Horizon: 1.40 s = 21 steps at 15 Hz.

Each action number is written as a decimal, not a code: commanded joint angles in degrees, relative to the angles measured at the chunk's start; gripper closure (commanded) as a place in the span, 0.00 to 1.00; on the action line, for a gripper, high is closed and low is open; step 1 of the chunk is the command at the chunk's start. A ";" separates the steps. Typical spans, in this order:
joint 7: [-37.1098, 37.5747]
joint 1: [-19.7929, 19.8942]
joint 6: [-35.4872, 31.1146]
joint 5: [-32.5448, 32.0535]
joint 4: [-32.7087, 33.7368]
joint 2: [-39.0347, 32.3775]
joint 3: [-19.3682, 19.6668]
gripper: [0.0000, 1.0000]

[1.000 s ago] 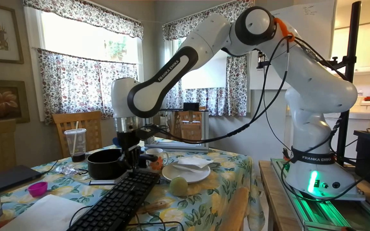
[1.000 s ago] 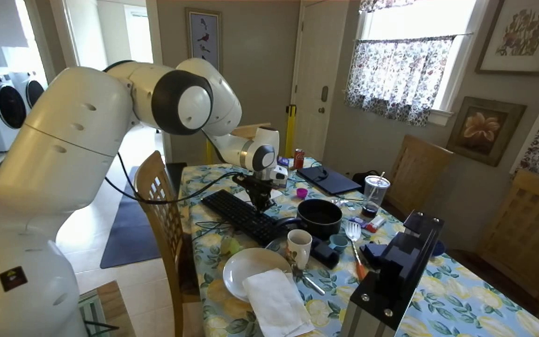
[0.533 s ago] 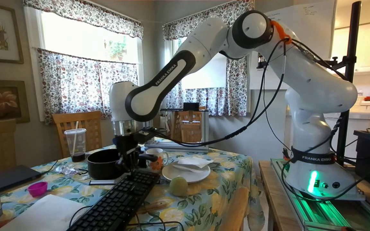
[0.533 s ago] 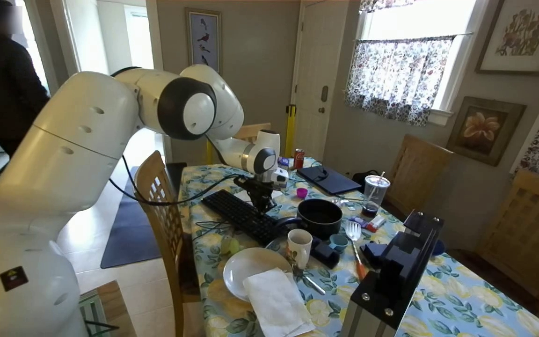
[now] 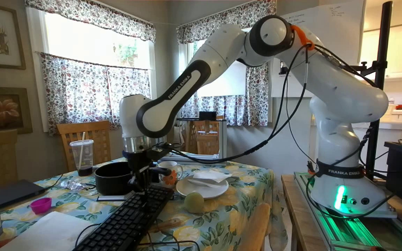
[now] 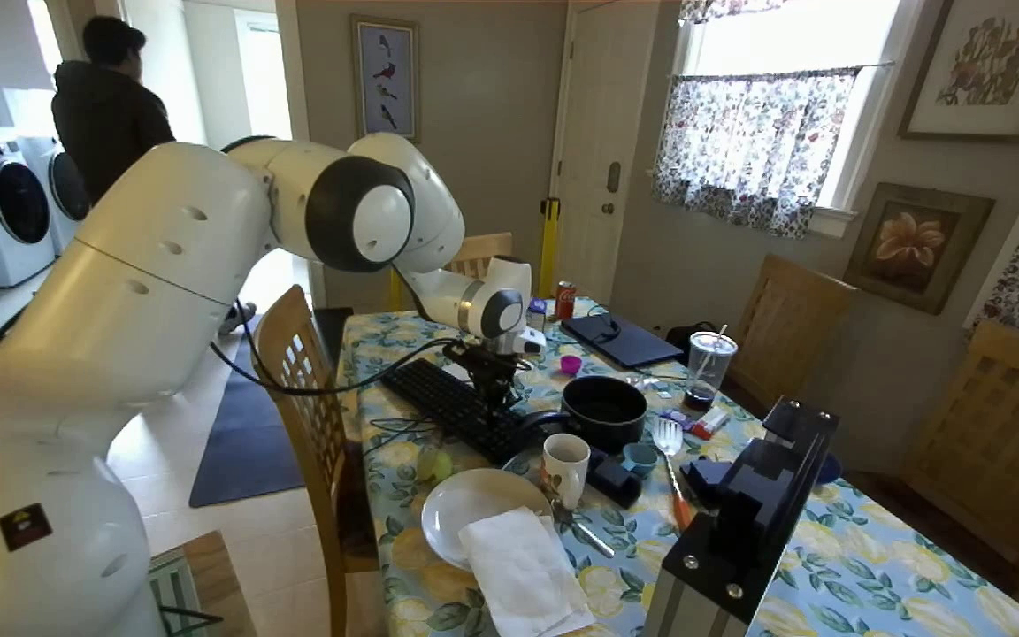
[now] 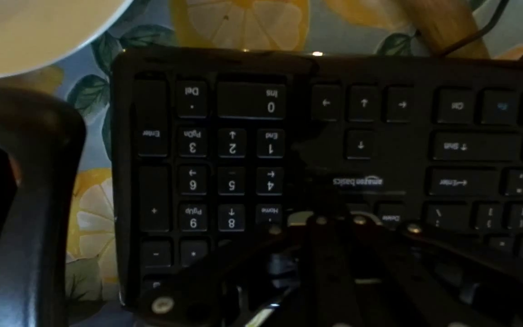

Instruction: Press a button on the right side of the keyboard

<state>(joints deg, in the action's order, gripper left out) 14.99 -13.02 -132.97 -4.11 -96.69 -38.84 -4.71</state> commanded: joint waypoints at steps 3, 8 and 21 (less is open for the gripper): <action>-2.08 -0.18 0.25 0.40 1.97 -1.91 0.46 1.00; 0.07 -3.15 0.88 -2.58 -0.53 3.89 1.53 0.74; 8.89 -4.77 13.78 -6.26 -12.40 29.80 -0.27 0.00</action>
<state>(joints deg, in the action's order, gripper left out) 22.24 -19.34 -120.26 -11.17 -104.32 -15.95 -3.60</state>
